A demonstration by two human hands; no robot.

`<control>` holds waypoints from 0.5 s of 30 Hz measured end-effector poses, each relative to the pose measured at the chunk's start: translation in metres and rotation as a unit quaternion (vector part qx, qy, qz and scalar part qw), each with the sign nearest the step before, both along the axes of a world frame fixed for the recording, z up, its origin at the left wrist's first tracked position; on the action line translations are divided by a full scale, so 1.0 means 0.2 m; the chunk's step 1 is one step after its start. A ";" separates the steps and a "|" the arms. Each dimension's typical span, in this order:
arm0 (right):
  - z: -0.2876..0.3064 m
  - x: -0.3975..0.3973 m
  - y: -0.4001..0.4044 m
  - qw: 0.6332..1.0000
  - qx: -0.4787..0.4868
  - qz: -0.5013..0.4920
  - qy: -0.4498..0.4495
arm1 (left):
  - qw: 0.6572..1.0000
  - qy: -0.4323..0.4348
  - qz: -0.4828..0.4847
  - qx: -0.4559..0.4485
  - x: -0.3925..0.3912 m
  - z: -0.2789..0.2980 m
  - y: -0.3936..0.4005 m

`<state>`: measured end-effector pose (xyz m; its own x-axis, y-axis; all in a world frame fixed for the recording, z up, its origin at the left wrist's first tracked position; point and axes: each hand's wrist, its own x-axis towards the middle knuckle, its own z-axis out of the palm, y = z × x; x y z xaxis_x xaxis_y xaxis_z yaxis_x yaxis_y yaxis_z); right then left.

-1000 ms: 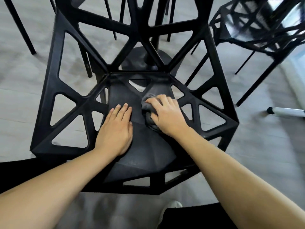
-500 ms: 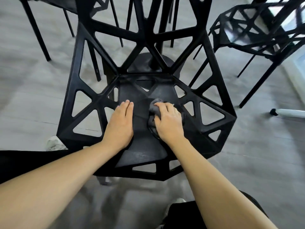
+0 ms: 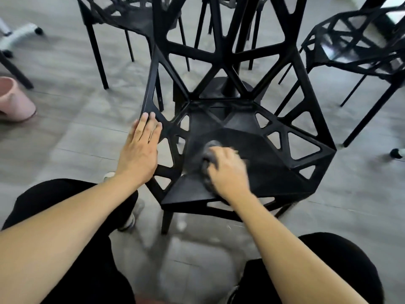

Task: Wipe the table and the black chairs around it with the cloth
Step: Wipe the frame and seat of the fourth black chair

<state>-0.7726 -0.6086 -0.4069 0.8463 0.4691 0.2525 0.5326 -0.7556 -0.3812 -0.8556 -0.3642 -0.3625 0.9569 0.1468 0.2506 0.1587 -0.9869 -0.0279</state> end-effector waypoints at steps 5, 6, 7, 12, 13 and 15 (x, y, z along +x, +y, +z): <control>-0.01 0.11 -0.40 0.977 0.011 -0.211 -0.007 | 0.988 -0.035 0.024 -0.151 -0.04 0.03 -0.01; -0.02 0.07 -0.38 0.974 0.015 -0.225 -0.018 | 0.979 -0.042 0.048 -0.195 -0.05 0.04 -0.02; -0.02 0.02 -0.33 0.974 0.015 -0.222 -0.035 | 0.971 -0.044 0.065 -0.227 -0.06 0.04 -0.02; 0.00 -0.37 0.19 0.997 0.033 -0.045 -0.044 | 0.968 0.006 0.070 -0.242 -0.08 0.08 0.01; 0.00 -0.44 0.29 0.998 0.041 -0.014 -0.034 | 0.970 0.017 0.078 -0.228 -0.09 0.09 0.01; -0.01 -0.52 0.40 0.998 0.056 0.016 -0.031 | 0.975 0.024 0.099 -0.196 -0.09 0.12 -0.02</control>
<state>-0.8767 -0.5296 -0.4082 0.8124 0.4615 0.3564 0.5810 -0.6926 -0.4275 -0.8739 -0.3683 -0.3388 0.9092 0.4056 0.0936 0.3554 -0.8734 0.3329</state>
